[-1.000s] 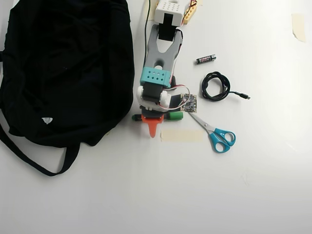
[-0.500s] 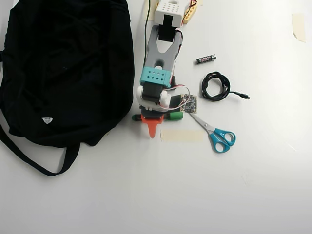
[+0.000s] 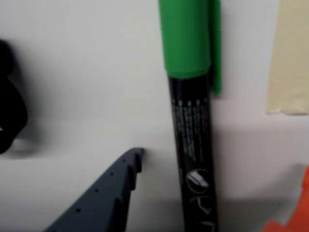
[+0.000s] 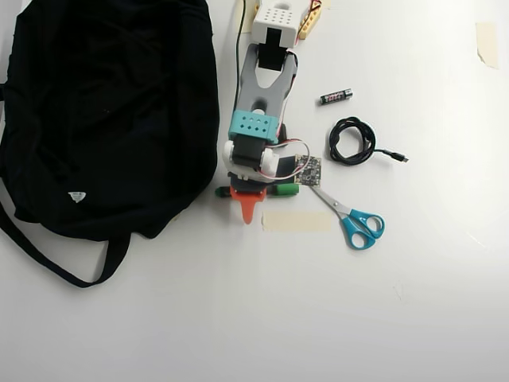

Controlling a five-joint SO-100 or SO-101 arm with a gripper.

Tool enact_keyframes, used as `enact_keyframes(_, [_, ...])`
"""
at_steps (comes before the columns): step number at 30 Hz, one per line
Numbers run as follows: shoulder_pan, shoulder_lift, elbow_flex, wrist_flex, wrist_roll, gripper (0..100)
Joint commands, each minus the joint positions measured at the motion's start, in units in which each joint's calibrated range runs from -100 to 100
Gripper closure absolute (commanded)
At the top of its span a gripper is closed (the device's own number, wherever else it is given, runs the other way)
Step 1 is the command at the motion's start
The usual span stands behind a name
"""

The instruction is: Put the green marker into the black bag

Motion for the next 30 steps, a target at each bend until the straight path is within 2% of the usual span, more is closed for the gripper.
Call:
enact_keyframes(1, [-0.6,1.1,0.7,2.0,-0.2,58])
enact_keyframes(30, [-0.6,4.4,0.8,2.1,-0.9,58])
